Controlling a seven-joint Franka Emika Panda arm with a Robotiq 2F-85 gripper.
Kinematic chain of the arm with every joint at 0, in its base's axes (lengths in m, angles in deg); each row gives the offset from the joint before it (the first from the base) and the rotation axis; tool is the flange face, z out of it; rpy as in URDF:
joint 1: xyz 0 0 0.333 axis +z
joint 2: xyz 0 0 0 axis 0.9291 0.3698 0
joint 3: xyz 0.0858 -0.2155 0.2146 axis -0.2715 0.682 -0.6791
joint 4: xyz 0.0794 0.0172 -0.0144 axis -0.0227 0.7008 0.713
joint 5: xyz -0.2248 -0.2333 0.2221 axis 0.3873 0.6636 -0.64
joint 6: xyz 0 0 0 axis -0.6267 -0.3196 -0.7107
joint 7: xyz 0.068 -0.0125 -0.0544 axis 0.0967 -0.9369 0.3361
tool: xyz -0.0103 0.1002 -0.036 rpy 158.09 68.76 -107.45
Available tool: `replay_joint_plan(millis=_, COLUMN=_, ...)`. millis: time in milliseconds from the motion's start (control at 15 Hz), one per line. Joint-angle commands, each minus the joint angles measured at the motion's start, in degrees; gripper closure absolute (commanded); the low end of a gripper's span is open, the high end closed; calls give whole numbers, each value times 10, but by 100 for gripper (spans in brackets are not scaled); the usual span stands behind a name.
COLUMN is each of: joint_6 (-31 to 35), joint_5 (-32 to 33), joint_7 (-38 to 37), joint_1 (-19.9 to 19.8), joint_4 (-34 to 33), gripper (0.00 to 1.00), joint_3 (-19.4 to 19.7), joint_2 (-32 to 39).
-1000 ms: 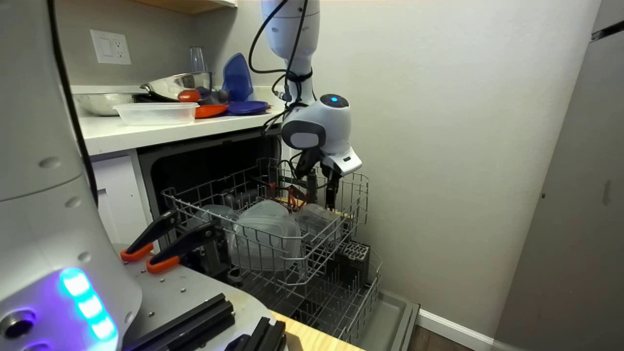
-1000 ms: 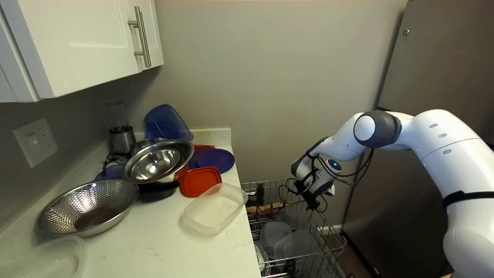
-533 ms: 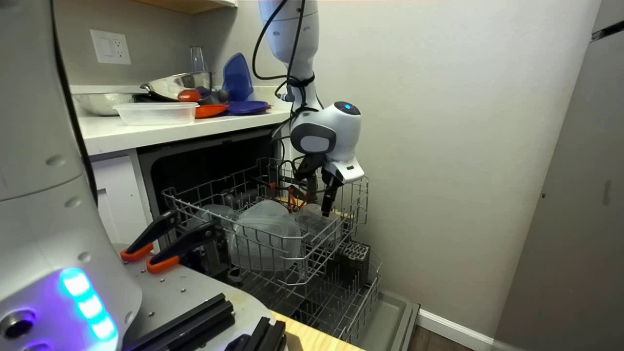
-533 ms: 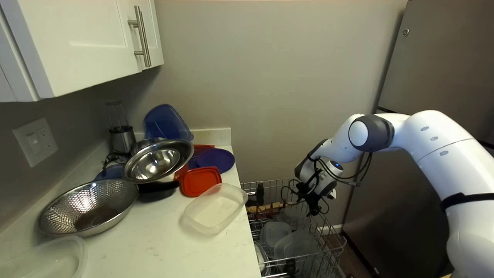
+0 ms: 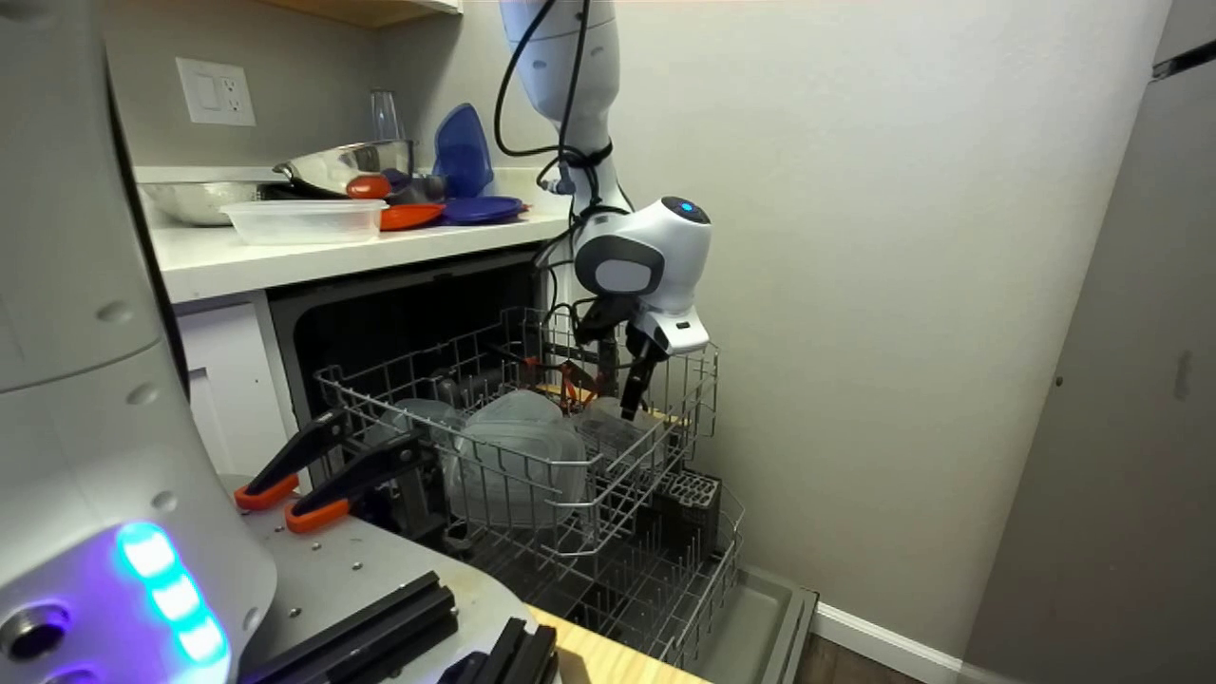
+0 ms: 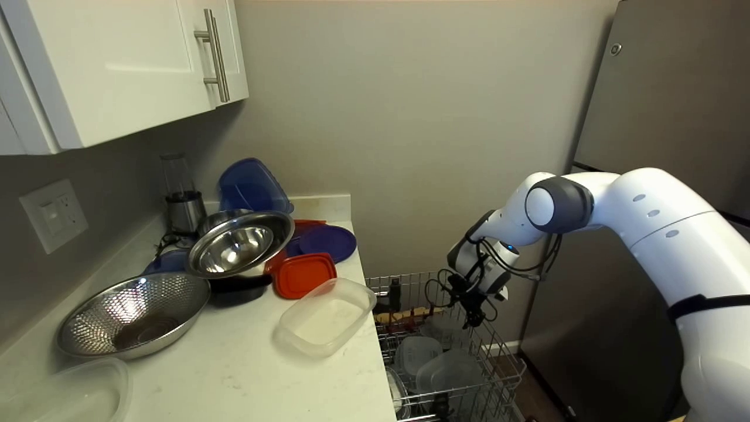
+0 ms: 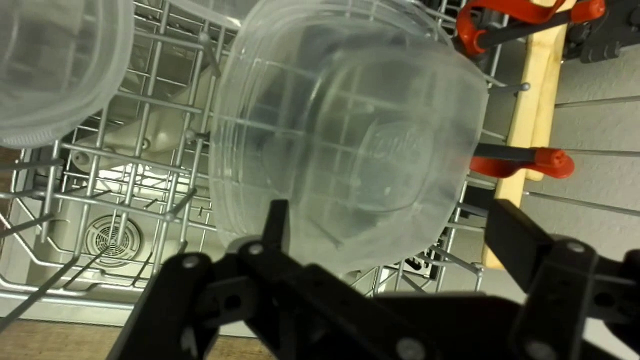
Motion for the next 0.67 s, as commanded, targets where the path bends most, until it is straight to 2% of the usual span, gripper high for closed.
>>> replay_joint_plan(millis=0, joint_6=-27, joint_5=9, joint_7=-31, joint_1=9, joint_4=6, gripper=0, joint_3=4, joint_2=-17)
replay_joint_plan(millis=267, joint_6=-4, joint_5=16, joint_7=-107, joint_1=57, joint_4=18, gripper=0, joint_3=32, joint_2=-23)
replay_joint_plan(millis=600, joint_6=-17, joint_5=44, joint_7=-202, joint_1=97, joint_4=25, gripper=0, joint_3=62, joint_2=-14)
